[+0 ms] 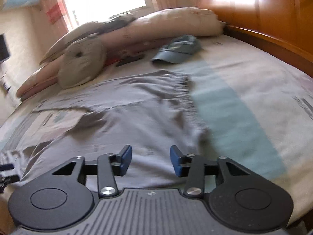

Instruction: Fold clothes

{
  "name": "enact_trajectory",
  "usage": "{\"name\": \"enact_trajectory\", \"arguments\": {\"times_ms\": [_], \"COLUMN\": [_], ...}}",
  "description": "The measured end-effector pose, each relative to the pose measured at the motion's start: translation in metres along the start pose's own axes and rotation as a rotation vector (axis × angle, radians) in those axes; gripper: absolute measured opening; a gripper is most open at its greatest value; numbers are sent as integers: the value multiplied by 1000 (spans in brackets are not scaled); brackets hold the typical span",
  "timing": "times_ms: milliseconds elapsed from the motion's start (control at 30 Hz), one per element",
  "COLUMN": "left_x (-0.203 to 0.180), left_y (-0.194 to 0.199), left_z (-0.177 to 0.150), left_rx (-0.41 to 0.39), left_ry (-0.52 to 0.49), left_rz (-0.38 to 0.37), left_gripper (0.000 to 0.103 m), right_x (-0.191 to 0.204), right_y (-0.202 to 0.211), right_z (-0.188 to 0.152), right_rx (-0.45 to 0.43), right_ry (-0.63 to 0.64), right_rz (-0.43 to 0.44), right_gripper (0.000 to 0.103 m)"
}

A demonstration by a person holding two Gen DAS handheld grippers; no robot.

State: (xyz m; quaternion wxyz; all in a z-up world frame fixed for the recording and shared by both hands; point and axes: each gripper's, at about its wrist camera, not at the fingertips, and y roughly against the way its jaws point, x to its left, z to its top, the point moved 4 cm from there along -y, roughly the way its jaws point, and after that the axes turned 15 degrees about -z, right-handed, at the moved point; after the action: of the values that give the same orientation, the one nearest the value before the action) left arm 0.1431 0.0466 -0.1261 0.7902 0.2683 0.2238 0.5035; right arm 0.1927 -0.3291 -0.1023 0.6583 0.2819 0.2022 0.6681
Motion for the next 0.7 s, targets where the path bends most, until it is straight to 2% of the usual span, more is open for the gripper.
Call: {"name": "enact_trajectory", "arguments": {"times_ms": [167, 233, 300, 433, 467, 633, 700], "left_x": [16, 24, 30, 53, 64, 130, 157], "left_y": [-6, -6, 0, 27, 36, 85, 103], "left_z": [-12, -20, -28, -35, -37, -50, -59], "left_rx": [12, 34, 34, 14, 3, -73, -109], "left_ry": [102, 148, 171, 254, 279, 459, 532], "left_rz": [-14, -14, -15, -15, -2, 99, 141], "left_gripper": [61, 61, 61, 61, 61, 61, 69], "right_x": [53, 68, 80, 91, 94, 105, 105], "right_y": [-23, -29, -27, -26, -26, -26, -27], "right_z": [-24, -36, -42, -50, -52, -59, -59], "right_rx": [76, 84, 64, 49, 45, 27, 26], "right_ry": [89, 123, 154, 217, 233, 284, 272], "right_rz": [57, 48, 60, 29, 20, -25, -38], "right_gripper": [56, 66, 90, 97, 103, 103, 103]}}
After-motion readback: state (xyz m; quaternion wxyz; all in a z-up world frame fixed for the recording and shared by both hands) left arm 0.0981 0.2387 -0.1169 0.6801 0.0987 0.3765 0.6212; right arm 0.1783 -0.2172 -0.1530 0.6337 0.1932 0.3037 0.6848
